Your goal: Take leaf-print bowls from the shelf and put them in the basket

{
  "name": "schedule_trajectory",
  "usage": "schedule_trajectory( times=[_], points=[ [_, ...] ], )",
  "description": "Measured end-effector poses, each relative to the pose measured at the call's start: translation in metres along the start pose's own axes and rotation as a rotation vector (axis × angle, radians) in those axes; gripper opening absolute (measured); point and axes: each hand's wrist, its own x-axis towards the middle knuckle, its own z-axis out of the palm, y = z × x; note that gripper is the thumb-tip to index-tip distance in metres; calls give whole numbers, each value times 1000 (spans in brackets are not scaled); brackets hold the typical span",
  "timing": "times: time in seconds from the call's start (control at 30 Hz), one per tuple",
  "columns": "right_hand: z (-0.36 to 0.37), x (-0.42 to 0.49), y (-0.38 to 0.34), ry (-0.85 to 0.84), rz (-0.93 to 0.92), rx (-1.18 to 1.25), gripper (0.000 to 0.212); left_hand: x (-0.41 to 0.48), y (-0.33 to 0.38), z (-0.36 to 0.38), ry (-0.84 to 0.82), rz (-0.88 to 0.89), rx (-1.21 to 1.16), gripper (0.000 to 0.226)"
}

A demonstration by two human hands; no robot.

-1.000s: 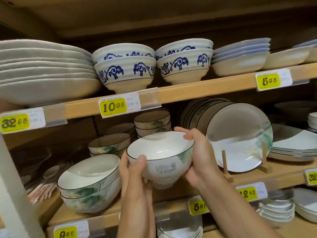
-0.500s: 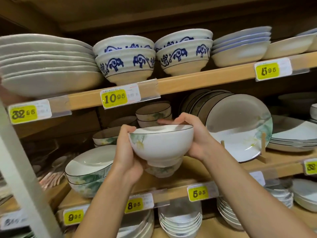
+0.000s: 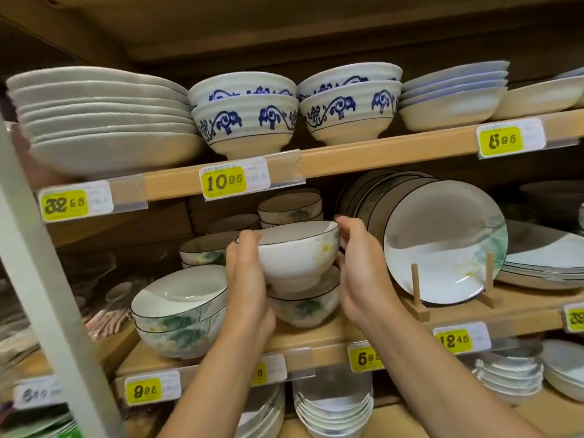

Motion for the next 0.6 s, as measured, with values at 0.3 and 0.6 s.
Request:
schedule_trajectory(
  times=[0.3, 0.6],
  points=[
    [-1, 30, -11, -131, 211, -6, 31, 24, 1, -3, -33, -165, -17, 25],
    [12, 39, -6, 78, 17, -137, 25, 29, 1, 5, -54, 38, 135, 71]
  ],
)
